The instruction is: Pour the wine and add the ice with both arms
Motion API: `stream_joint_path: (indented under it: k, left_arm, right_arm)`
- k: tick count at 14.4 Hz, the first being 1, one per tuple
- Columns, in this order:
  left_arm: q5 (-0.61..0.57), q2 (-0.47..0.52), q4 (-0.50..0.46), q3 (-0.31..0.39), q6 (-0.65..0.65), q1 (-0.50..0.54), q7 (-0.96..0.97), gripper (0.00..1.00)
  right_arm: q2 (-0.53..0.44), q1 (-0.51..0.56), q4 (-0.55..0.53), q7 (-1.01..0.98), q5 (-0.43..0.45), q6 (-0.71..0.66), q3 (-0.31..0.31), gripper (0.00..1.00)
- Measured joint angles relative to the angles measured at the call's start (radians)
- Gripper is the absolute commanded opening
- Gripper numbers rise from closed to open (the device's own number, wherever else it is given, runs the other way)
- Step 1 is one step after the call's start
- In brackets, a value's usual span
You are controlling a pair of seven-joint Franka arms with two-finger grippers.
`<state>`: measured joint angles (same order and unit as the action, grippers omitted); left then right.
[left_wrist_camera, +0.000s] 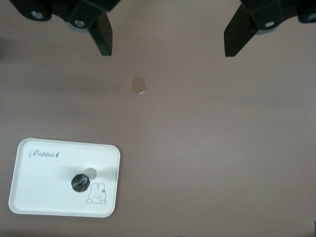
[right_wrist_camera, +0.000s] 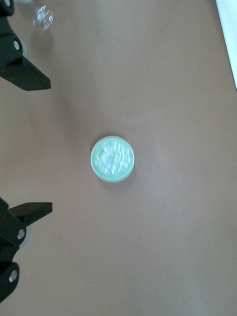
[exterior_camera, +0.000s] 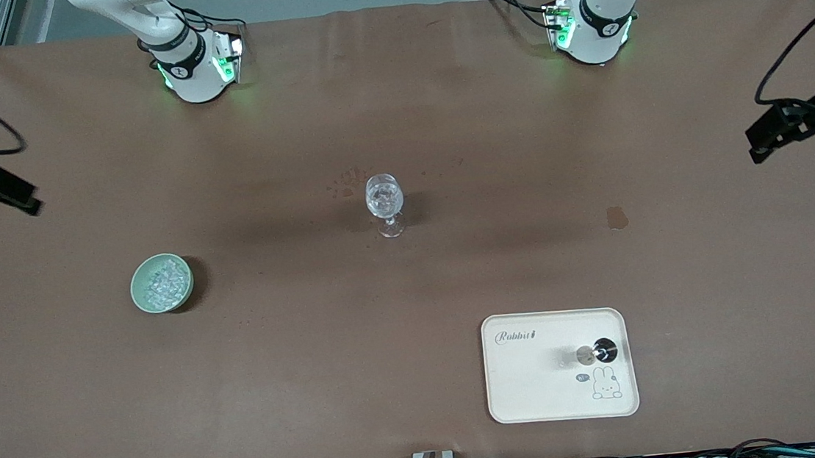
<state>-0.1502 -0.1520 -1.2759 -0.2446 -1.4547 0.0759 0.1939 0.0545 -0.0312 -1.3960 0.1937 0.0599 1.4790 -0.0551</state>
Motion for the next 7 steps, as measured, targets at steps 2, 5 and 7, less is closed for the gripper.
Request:
stream_joint_path:
  k: [2, 5, 7]
  left_arm:
    - [0.041, 0.064, -0.076, 0.137, 0.001, -0.1, -0.017, 1.0]
    - [0.075, 0.141, -0.184, 0.176, 0.0, -0.115, -0.025, 1.0]
    - [0.095, 0.176, -0.24, 0.178, -0.007, -0.115, -0.025, 1.0]
  right_arm:
    - [-0.014, 0.056, -0.003, -0.098, -0.009, -0.011, -0.004, 1.0]
    - [-0.017, 0.073, -0.018, -0.14, -0.052, -0.012, -0.015, 1.0]
    - [-0.017, 0.065, -0.024, -0.141, -0.058, -0.011, -0.013, 1.0]
